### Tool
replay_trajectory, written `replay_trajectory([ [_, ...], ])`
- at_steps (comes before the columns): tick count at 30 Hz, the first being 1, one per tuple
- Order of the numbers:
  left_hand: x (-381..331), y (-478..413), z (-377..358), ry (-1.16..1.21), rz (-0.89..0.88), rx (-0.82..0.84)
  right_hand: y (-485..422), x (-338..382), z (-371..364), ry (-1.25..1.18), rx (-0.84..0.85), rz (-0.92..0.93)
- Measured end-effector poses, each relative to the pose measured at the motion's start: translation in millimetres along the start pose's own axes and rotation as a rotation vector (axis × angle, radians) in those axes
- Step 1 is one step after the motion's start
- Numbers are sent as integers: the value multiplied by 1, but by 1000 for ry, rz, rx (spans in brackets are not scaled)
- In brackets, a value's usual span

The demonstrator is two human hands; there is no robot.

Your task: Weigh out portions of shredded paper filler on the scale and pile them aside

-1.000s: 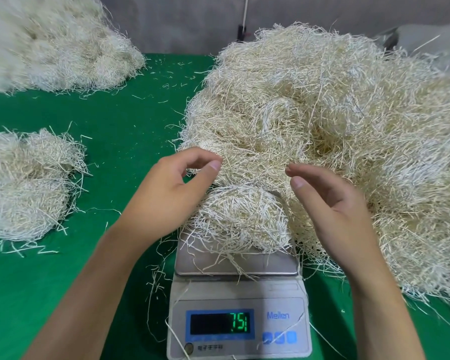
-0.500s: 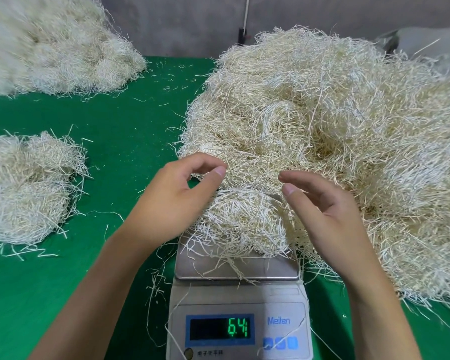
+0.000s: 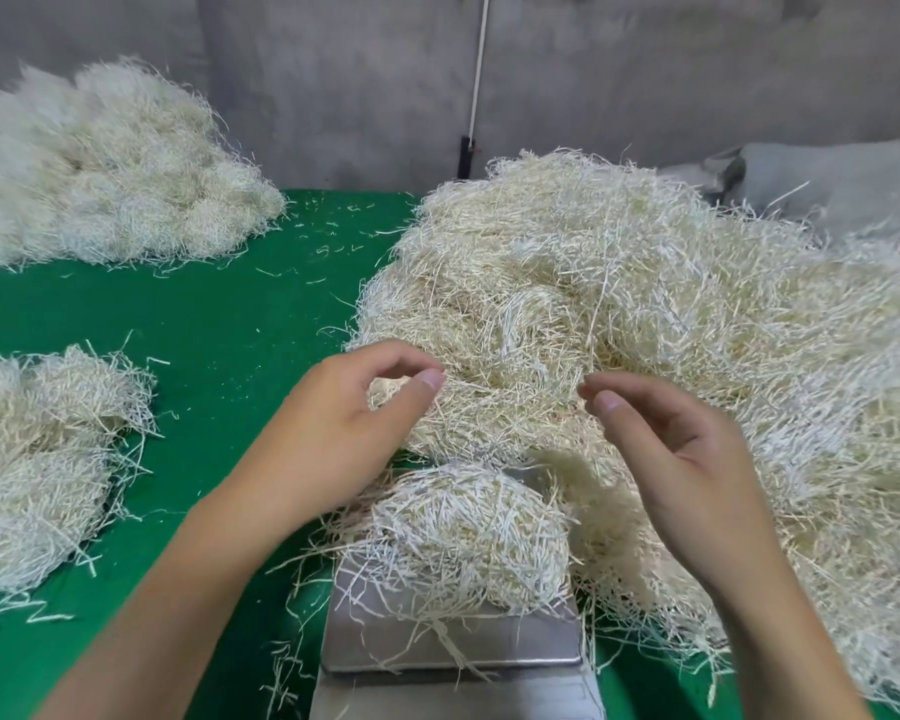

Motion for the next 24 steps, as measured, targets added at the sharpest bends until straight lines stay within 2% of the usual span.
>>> replay_trajectory([
  [4, -5, -36, -12, -60, 0, 114, -44, 10, -7, 160, 78, 21],
  [9, 10, -78, -42, -261, 56, 284, -104, -7, -48, 580, 192, 142],
  [12, 23, -94, -51, -327, 90, 304, -122, -21, -74, 975, 226, 264],
  [15, 29, -99, -61, -322, 137, 305, -132, -28, -77, 1106, 195, 218],
  [18, 25, -101, -73, -323, 84, 270, -134, -17, -71, 1113, 124, 267],
  [24, 1, -119, -79, -127, -58, 138, -123, 14, -63, 735, 93, 414],
])
Point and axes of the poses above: each hand's wrist, its own y-axis away from the middle knuckle, its own z-axis out of the back of the hand, x = y × z, the point moved 6 cm from there along -y, towards the middle knuckle, and after that the axes turned 6 degrees about -x, right-handed, at the moved point
